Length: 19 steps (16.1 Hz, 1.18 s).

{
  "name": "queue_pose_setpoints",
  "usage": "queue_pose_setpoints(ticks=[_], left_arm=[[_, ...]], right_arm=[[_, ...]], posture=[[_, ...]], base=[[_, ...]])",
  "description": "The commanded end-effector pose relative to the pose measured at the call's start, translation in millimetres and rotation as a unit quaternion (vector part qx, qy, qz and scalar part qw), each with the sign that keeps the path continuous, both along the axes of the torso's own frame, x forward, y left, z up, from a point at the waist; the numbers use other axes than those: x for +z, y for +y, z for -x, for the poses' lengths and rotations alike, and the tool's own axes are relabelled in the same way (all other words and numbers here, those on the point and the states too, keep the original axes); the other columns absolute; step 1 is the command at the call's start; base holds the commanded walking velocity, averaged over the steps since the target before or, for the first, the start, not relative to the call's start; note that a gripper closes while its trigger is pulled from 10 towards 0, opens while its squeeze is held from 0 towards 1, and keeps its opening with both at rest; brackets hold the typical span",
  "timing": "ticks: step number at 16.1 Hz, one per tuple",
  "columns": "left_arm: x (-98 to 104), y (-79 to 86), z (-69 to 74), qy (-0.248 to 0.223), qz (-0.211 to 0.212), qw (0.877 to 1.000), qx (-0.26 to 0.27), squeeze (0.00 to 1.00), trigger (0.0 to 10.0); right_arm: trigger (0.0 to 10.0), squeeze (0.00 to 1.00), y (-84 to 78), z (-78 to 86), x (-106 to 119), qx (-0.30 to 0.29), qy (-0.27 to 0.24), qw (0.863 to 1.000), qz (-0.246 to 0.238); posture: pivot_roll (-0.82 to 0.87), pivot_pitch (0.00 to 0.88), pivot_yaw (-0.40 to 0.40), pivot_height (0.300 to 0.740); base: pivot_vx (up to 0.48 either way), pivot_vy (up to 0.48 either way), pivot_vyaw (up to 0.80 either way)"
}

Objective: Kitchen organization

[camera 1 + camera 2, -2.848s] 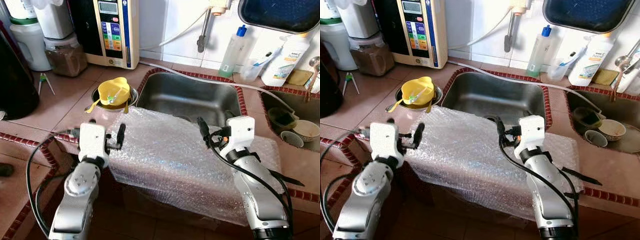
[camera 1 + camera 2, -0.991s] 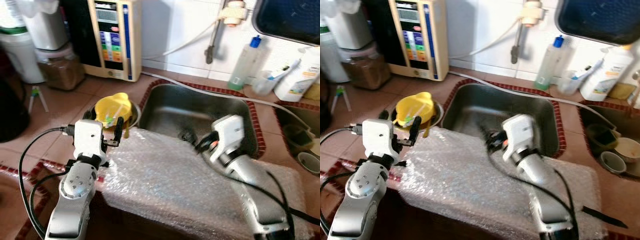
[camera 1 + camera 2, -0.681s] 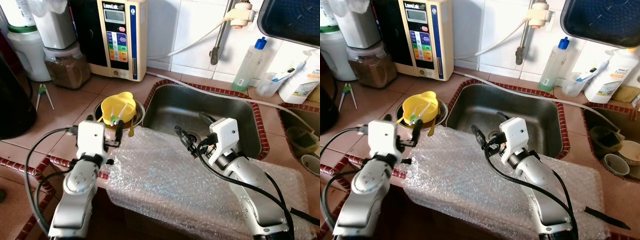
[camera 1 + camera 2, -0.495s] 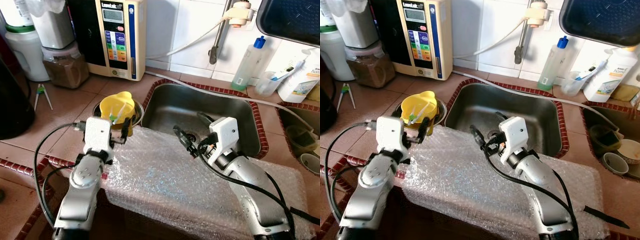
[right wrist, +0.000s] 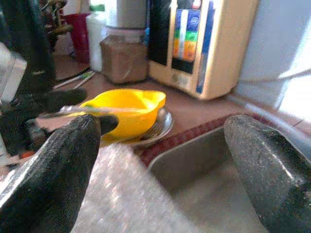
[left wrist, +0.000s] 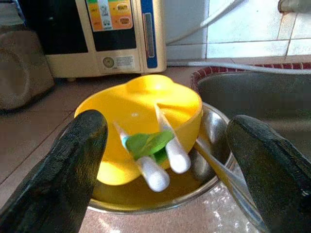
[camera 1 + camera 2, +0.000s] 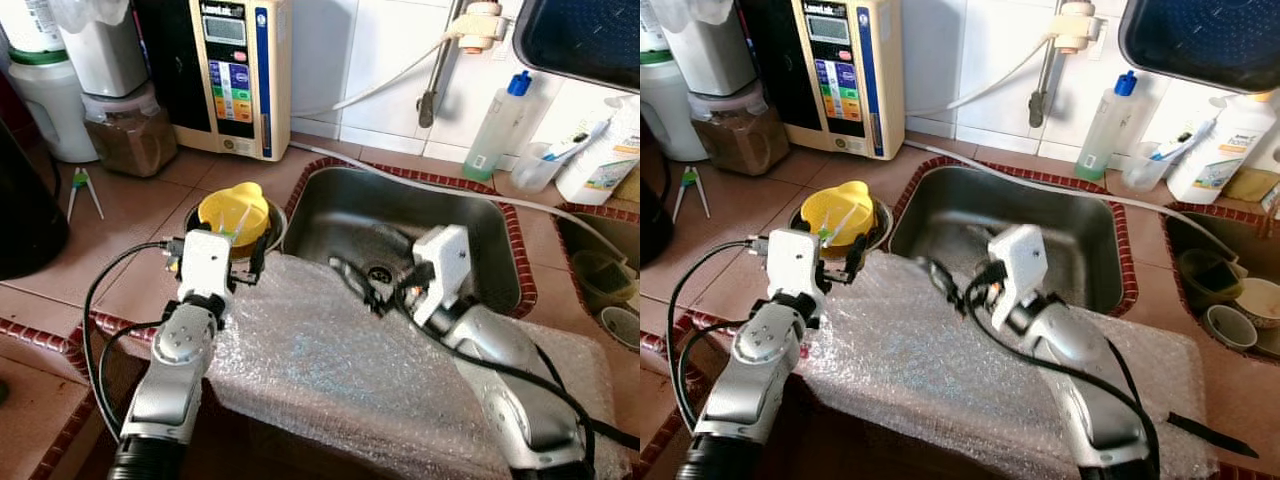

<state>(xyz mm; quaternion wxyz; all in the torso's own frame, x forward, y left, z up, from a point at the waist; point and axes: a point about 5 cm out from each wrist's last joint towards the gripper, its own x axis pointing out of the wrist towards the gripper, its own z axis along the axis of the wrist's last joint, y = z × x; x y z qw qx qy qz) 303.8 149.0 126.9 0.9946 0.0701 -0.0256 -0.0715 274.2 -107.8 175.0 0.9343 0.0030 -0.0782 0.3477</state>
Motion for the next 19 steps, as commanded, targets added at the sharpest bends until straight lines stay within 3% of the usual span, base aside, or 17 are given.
queue_pose_setpoints(ticks=[1,2,4,6,7,8,9,11,12,13,14,16,17,18,19], left_arm=[[0.1,-2.1,-1.5,0.000,-0.002,1.000,-0.006,0.00,10.0],[-1.0,-3.9,-1.0,0.001,-0.002,1.000,-0.007,0.00,10.0],[-2.4,-6.3,1.0,0.000,0.001,1.000,-0.007,0.00,10.0],[-3.3,-6.6,1.6,0.001,0.002,1.000,-0.007,0.00,10.0],[-3.7,-6.5,1.8,0.002,0.002,1.000,-0.008,0.00,10.0],[-2.9,-6.6,1.8,0.001,0.002,1.000,-0.011,0.00,5.4],[-2.5,-6.1,1.8,0.000,0.002,1.000,-0.009,0.00,3.7],[-2.9,-5.0,1.9,0.001,0.000,1.000,-0.005,0.00,4.5],[-3.9,-4.6,2.1,0.004,-0.001,1.000,-0.005,0.00,4.0],[-4.6,-4.7,2.4,0.005,-0.001,1.000,-0.006,0.00,3.1],[-4.8,-4.1,2.4,0.004,0.000,1.000,-0.004,0.00,0.1],[-4.6,-3.9,2.0,0.005,-0.004,1.000,-0.005,0.00,0.0],[-4.8,-2.8,2.1,0.006,-0.015,1.000,-0.005,0.00,1.4],[-3.1,3.2,3.1,0.005,-0.015,1.000,0.005,0.00,0.4],[-2.7,10.2,4.9,0.004,-0.015,1.000,0.012,0.00,0.0]], right_arm=[[10.0,0.00,-9.1,-5.7,13.3,-0.052,-0.047,0.997,0.015],[10.0,0.00,-17.7,-13.4,20.7,-0.107,-0.073,0.991,0.020],[10.0,0.00,-24.7,-20.0,28.7,-0.128,-0.078,0.989,0.008],[10.0,0.00,-22.1,-20.0,26.9,-0.110,-0.052,0.992,-0.015],[10.0,0.00,-12.3,-15.5,21.8,-0.046,-0.010,0.998,-0.033],[10.0,0.00,-6.3,-7.9,17.6,0.018,0.002,1.000,0.001],[10.0,0.00,-6.6,-3.2,13.4,0.051,0.014,0.998,0.017],[10.0,0.00,-10.5,0.8,9.4,0.068,0.013,0.997,0.046],[10.0,0.00,-13.2,-0.4,9.1,0.059,0.015,0.997,0.046],[10.0,0.00,-16.6,-0.6,6.9,0.055,0.024,0.997,0.048],[10.0,0.00,-15.9,0.6,5.0,0.058,0.027,0.996,0.054],[10.0,0.00,-13.0,2.6,1.1,0.063,0.027,0.995,0.066],[10.0,0.00,-12.7,2.3,0.2,0.059,0.024,0.995,0.072],[10.0,0.00,-12.1,2.5,-0.9,0.061,0.024,0.995,0.073],[10.0,0.00,-11.1,2.6,-1.9,0.065,0.025,0.995,0.074]], posture=[[-0.01,0.032,-0.049,0.740],[-0.01,0.032,-0.049,0.740],[-0.01,0.032,-0.049,0.740],[-0.01,0.031,-0.052,0.740],[-0.01,0.033,-0.051,0.740],[-0.01,0.031,-0.053,0.740],[-0.01,0.032,-0.054,0.740],[-0.01,0.033,-0.054,0.740],[-0.02,0.031,-0.056,0.740],[-0.02,0.031,-0.057,0.740],[-0.02,0.029,-0.057,0.740],[-0.02,0.027,-0.058,0.740],[-0.01,0.025,-0.057,0.740],[-0.01,0.022,-0.057,0.740],[0.00,0.018,-0.058,0.740]], base=[[0.000,0.000,0.00],[0.000,0.000,0.00],[0.000,0.000,0.00],[0.000,0.000,0.00],[0.000,0.000,0.00],[0.000,0.000,0.00],[0.000,0.000,0.00],[0.000,0.000,0.00],[0.000,0.000,0.00],[0.000,0.000,0.00],[0.000,0.000,0.00],[0.000,0.000,0.00],[0.000,0.000,0.00],[0.000,0.000,0.00],[0.000,0.000,0.00]])
